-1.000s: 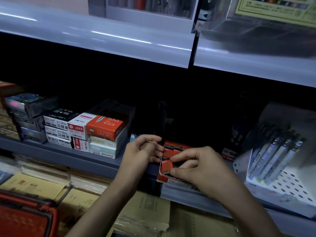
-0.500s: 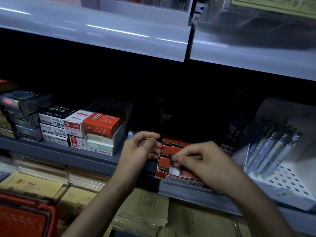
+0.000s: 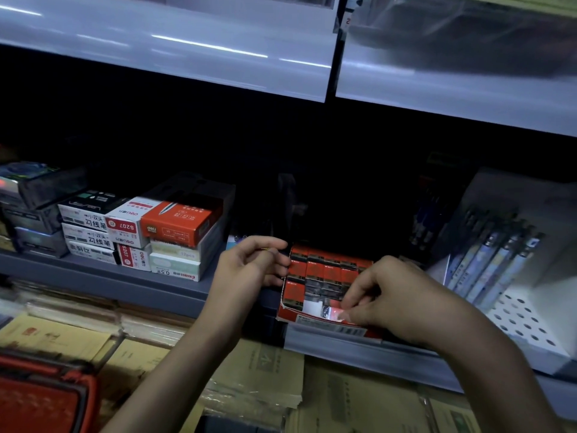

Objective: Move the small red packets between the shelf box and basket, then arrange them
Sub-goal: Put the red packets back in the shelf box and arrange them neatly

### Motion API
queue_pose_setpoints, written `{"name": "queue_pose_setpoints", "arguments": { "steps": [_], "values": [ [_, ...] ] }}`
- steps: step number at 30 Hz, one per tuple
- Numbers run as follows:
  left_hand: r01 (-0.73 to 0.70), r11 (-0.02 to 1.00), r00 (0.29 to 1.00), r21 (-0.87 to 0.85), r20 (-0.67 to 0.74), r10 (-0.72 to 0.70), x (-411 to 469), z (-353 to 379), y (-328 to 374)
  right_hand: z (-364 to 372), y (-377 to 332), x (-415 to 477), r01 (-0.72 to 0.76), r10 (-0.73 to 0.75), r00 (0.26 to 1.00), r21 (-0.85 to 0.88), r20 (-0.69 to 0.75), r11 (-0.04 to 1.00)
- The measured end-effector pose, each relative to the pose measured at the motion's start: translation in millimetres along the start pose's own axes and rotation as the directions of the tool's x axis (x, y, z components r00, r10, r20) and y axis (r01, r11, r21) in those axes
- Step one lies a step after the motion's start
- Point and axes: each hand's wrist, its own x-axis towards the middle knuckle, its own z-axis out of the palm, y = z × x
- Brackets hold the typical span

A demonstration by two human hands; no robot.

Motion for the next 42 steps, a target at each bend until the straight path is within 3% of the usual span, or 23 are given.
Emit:
{"name": "queue_pose_setpoints", "arguments": {
  "steps": [7,13,20,28,42],
  "values": [
    [-0.002,1.0,1.0,0.008,-0.007,0.002,0,-1,0,0,0,3,0.028,-0.027,0.999,-0.037,0.017,0.999],
    [-0.001,1.0,1.0,0.007,-0.004,0.001,1,-1,0,-11,-1,-3,0.142,-0.144,0.989,0.327,-0.017,0.934],
    [-0.007,1.0,1.0,0.013,-0.006,0.008,1,0,-1,-16,-4,-8,0.029,-0.092,0.993,0.604,0.074,0.797],
    [-0.015,0.999,1.0,0.03,-0.008,0.015,0,1,0,-7,-2,-3,0.027,-0.067,0.995,0.46,0.071,0.888],
    [-0.002,0.999,1.0,0.05,-0.006,0.003,0,1,0,10,-12,1,0.076,-0.092,0.996,0.384,0.022,0.92]
  ]
}}
